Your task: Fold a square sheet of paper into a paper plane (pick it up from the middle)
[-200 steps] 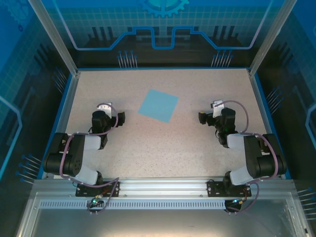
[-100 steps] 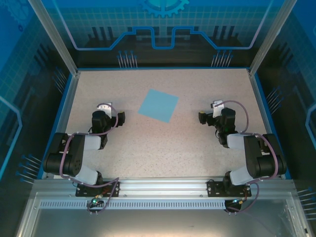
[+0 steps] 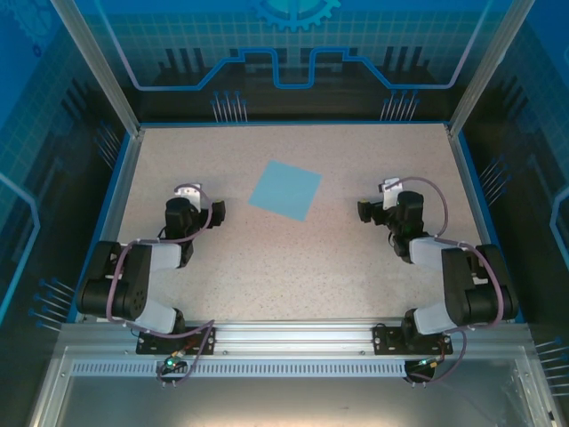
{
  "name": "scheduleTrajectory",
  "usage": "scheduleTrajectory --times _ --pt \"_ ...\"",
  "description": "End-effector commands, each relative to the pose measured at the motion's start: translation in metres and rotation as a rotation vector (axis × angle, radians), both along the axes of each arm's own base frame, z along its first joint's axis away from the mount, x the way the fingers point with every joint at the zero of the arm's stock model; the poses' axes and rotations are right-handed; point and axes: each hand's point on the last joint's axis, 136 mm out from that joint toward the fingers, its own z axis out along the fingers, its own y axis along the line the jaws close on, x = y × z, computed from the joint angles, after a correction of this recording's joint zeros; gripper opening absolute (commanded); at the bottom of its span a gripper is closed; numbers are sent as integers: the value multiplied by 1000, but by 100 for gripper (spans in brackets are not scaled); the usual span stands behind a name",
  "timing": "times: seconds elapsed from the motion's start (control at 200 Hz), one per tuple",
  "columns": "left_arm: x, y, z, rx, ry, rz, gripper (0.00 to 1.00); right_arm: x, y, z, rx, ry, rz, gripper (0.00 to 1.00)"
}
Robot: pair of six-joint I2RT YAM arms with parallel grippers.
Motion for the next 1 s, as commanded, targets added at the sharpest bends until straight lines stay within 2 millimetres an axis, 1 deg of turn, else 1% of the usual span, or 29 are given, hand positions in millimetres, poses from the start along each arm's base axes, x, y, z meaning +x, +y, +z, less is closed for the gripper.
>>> scheduleTrajectory --times 0.0,0.08,0.165,0.18,0.195,0.205,0.22,0.24,0.26,0.28,0.35,0.41,0.435,0.52,0.525,0.61,0.685,0.72,0.76,0.83,0.995 --pt "6 8 38 -24 -32 47 99 7 2 39 -75 -25 -54 99" --pt "3 9 56 -51 -32 66 99 8 8 51 -75 -6 -91 99" --pt "-1 10 75 -103 -1 99 98 6 16 55 -53 100 -137 99" --pt "-1 10 78 -113 5 103 98 4 18 52 -47 133 -144 100" --pt "-2 10 81 -126 13 107 99 6 21 55 -37 142 -146 99" --pt "-3 10 82 -133 18 111 98 5 23 52 -39 162 -146 99" --pt "-3 9 86 -147 23 117 99 5 26 53 -34 179 -147 100" --pt "-5 9 88 -163 33 123 98 3 30 48 -34 207 -146 99" --pt "-6 9 92 -178 41 131 98 7 38 57 -21 201 -143 100" --pt "-7 9 94 -192 54 138 99 7 44 55 -17 222 -137 99" --pt "-10 8 100 -224 91 156 98 8 74 52 12 278 -81 100" --pt "-14 6 101 -247 115 161 98 9 96 46 24 333 -57 99" --pt "-15 5 102 -256 121 160 99 11 106 47 29 348 -48 99" --pt "-18 1 99 -286 141 159 99 14 138 35 20 417 -15 99" --pt "-18 1 100 -288 142 159 99 15 140 36 21 416 -15 100" --pt "-21 -3 96 -325 177 162 98 20 166 19 -4 473 -15 99" --pt "-22 -6 93 -349 213 158 99 24 186 3 -22 524 -9 96" --pt "-22 -8 91 -356 225 151 98 27 198 0 -30 532 3 95" --pt "-22 -10 89 -362 238 147 98 29 208 -7 -46 543 6 94" --pt "-22 -13 86 -376 250 136 99 35 225 -14 -66 550 21 93" --pt "-20 -19 84 -410 263 117 99 52 248 -38 -107 582 7 91"
